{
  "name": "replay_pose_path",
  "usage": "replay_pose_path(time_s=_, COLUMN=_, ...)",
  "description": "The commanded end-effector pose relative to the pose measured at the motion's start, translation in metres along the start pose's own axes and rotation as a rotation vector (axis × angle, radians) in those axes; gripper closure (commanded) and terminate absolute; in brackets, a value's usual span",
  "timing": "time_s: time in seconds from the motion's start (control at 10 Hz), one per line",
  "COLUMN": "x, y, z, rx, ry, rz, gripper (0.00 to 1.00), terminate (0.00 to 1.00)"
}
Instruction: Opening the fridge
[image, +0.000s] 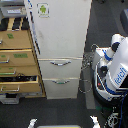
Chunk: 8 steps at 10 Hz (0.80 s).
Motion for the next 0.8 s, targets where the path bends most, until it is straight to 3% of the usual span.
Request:
replay_pose_path(time_s=0.1, x=0.013, y=0.004, z=-0.002, rx=-0.029, ry=0.026, rz=0.023, gripper=0.00, terminate=0.00)
replay_pose_path(time_s=0.4, x=0.042, y=0.016, z=-0.013, rx=-0.094, ry=0.091, rz=0.030, gripper=0.00, terminate=0.00)
replay_pose_path(time_s=0.8, x=0.116, y=0.029, z=-0.003, rx=-0.050, ry=0.034, rz=0.001, gripper=0.00, terminate=0.00)
